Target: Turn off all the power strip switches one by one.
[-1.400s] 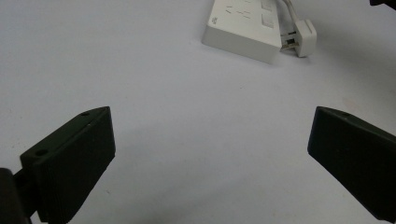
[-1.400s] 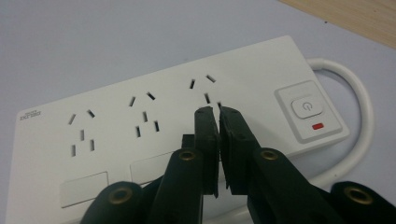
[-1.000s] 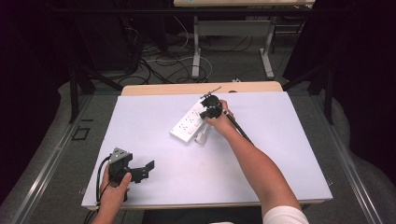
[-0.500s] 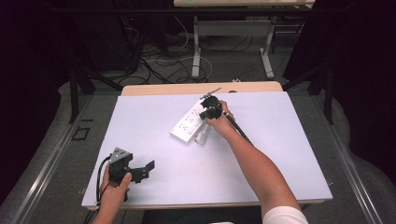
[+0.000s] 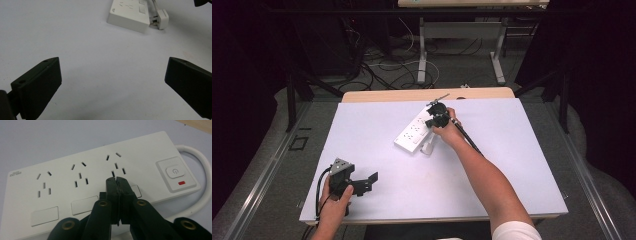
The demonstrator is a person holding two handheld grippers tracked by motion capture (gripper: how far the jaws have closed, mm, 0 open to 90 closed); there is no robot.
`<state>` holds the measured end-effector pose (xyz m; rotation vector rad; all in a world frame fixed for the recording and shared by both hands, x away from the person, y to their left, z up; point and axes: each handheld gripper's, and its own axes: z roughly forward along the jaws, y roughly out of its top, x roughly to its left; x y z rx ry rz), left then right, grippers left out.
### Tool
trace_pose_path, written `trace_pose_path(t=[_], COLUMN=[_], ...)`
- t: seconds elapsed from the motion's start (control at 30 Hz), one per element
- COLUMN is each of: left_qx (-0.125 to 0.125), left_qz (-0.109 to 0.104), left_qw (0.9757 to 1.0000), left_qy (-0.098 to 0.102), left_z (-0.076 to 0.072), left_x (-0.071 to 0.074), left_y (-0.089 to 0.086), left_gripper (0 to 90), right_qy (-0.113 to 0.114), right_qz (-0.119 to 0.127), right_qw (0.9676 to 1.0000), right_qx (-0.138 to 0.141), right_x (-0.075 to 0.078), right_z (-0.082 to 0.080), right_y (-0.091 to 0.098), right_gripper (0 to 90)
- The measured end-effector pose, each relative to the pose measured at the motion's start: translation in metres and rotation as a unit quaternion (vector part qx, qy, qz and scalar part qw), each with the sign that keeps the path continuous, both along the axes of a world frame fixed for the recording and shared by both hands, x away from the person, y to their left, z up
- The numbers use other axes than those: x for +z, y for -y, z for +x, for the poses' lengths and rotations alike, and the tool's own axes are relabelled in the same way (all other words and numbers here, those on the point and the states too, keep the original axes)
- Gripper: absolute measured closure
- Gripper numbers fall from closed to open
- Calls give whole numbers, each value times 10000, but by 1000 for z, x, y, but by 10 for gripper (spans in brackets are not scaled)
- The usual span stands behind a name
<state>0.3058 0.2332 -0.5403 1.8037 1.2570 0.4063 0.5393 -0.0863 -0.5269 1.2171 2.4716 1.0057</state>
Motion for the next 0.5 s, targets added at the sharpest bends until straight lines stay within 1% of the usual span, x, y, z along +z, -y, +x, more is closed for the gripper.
trace_pose_path(t=[0.07,0.1,0.17,0.27,0.3,0.33,0.43,0.47,0.5], left_qx=[3,5,19,-8,-10,-15,10,-18,-12], left_qz=[0,-1,-9,-4,-3,-1,-25,-8,-12], left_qw=[10000,10000,10000,10000,10000,10000,10000,10000,10000], left_qy=[2,2,12,-3,-7,-12,9,-27,-26], left_z=[0,0,0,0,0,0,0,0,0], left_x=[0,0,0,0,0,0,-1,-1,-1], left_y=[0,0,0,0,0,0,1,1,1], left_gripper=[8,8,8,8,8,8,8,8,8], right_qy=[-12,-35,3,0,50,3,55,64,79], right_qz=[3,-60,-27,-19,44,5,2,-13,29], right_qw=[10000,10000,10000,10000,10000,10000,10000,10000,9999], right_qx=[11,59,58,35,23,6,-36,-38,-79], right_x=[0,-1,-2,-2,-3,-2,-3,-3,-3], right_z=[0,0,0,0,0,-1,-2,-2,-2], right_y=[0,-1,-1,-1,-1,-1,-3,-3,-3], right_gripper=[900,900,900,900,900,900,900,900,900])
